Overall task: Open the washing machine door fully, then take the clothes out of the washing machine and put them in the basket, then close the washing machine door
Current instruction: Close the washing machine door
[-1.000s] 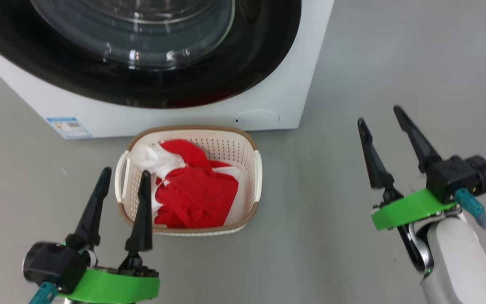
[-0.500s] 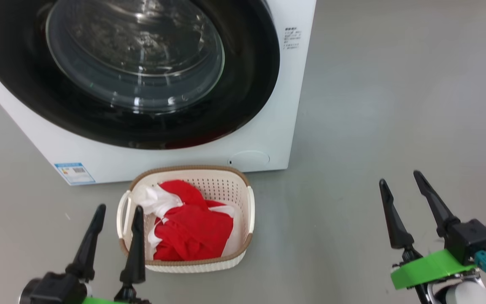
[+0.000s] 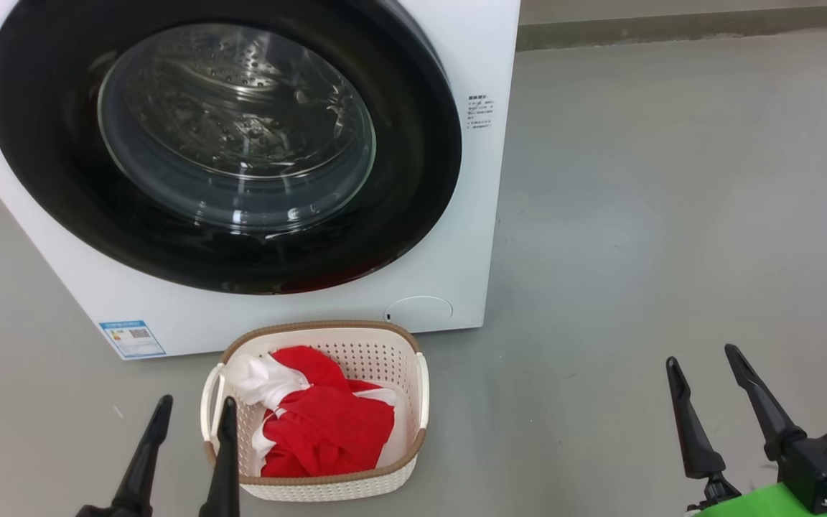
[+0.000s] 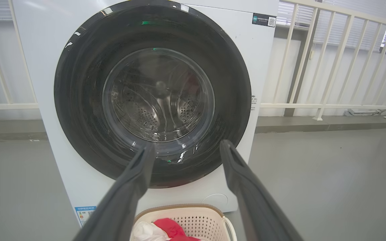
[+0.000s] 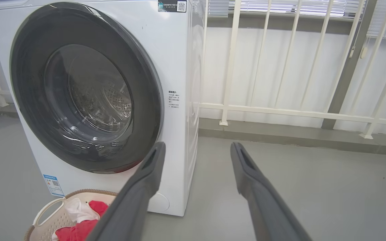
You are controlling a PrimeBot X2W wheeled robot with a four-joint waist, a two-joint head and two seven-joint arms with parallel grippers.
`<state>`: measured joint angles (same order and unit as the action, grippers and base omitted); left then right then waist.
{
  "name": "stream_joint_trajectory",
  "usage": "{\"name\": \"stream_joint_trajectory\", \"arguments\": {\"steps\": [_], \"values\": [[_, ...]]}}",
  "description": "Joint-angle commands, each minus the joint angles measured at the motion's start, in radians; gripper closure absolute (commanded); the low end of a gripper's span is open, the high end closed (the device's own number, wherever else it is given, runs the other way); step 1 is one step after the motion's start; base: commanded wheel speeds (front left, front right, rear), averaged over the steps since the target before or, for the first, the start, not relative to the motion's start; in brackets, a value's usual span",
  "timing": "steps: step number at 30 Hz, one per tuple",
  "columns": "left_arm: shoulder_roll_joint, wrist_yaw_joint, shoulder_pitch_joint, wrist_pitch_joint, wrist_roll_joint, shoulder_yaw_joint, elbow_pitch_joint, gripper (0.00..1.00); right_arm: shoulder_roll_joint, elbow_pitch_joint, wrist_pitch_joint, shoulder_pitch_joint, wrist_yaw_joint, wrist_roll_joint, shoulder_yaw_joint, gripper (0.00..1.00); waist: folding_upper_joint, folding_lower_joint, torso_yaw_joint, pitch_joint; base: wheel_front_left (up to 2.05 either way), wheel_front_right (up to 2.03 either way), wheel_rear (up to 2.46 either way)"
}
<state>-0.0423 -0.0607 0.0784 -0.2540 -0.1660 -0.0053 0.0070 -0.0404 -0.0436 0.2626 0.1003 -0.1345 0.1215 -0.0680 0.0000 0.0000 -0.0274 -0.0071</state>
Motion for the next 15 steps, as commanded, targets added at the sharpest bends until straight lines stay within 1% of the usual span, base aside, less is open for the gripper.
{"name": "stream_joint_trajectory", "arguments": {"steps": [1, 15], "values": [[-0.008, 0.008, -0.014, -0.008, 0.018, 0.036, -0.032, 0.0, -0.01, 0.033, -0.001, -0.013, 0.004, -0.005, 0.015, 0.0, 0.0, 0.0, -0.001, -0.001, 0.0, 0.0, 0.0], [-0.008, 0.018, 0.017, -0.008, 0.023, 0.036, -0.03, 0.0, -0.01, 0.06, -0.001, 0.023, 0.004, 0.002, -0.005, 0.0, 0.0, 0.0, 0.006, -0.01, 0.0, 0.0, 0.0]]}}
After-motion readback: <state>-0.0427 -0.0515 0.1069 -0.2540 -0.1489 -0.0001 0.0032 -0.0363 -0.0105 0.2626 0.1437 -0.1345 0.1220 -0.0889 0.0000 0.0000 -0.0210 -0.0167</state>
